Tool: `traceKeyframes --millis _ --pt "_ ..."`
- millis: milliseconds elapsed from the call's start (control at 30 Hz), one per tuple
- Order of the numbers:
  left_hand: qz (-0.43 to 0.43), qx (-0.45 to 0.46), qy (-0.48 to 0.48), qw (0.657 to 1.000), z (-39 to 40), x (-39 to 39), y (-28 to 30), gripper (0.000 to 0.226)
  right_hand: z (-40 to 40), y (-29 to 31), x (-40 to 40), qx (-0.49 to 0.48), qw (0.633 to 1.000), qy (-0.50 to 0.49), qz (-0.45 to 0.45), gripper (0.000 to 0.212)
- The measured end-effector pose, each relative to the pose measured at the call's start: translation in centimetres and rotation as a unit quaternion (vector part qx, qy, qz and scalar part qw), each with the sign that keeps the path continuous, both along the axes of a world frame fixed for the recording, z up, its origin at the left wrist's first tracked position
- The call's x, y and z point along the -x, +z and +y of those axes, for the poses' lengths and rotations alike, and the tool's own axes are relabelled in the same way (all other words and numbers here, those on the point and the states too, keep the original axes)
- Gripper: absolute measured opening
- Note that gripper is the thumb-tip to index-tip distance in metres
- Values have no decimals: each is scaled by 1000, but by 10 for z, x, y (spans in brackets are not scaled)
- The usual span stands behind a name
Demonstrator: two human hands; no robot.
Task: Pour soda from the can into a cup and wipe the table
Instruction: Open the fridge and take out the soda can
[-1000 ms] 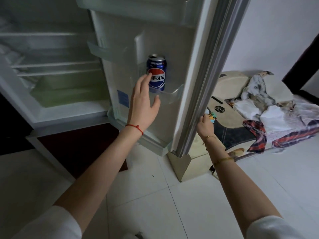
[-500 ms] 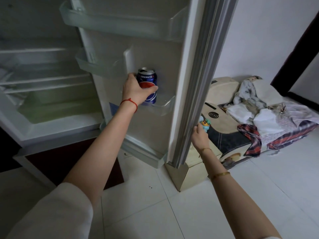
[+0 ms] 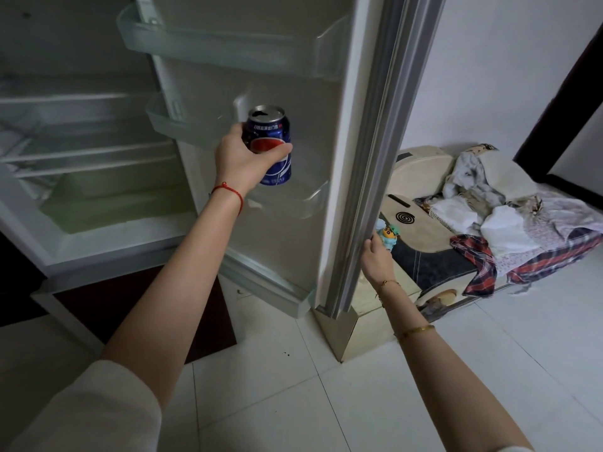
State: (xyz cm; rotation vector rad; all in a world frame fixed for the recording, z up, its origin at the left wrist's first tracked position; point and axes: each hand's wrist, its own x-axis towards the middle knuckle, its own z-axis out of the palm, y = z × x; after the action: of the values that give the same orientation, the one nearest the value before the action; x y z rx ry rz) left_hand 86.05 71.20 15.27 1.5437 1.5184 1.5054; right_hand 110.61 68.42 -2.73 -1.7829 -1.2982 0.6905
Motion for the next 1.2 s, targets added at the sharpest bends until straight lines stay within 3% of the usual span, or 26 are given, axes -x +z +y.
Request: traceKeyframes --millis 433,567,767,967,1200 --pt "-89 4 -41 995 -63 24 -13 57 -25 -5 14 -24 1000 7 -16 38" --pt "-118 -2 -26 993 -88 34 -13 56 -41 -15 29 -71 997 -5 -21 34" --pt "-105 3 -8 994 -122 54 -22 53 -69 -29 53 -125 991 -34 -40 42" --pt "-106 12 11 994 -154 75 -39 49 -105 -33 76 -187 979 -5 -75 27" --pt "-122 20 14 992 -192 107 -60 52 -132 -44 111 -218 970 1 -103 33"
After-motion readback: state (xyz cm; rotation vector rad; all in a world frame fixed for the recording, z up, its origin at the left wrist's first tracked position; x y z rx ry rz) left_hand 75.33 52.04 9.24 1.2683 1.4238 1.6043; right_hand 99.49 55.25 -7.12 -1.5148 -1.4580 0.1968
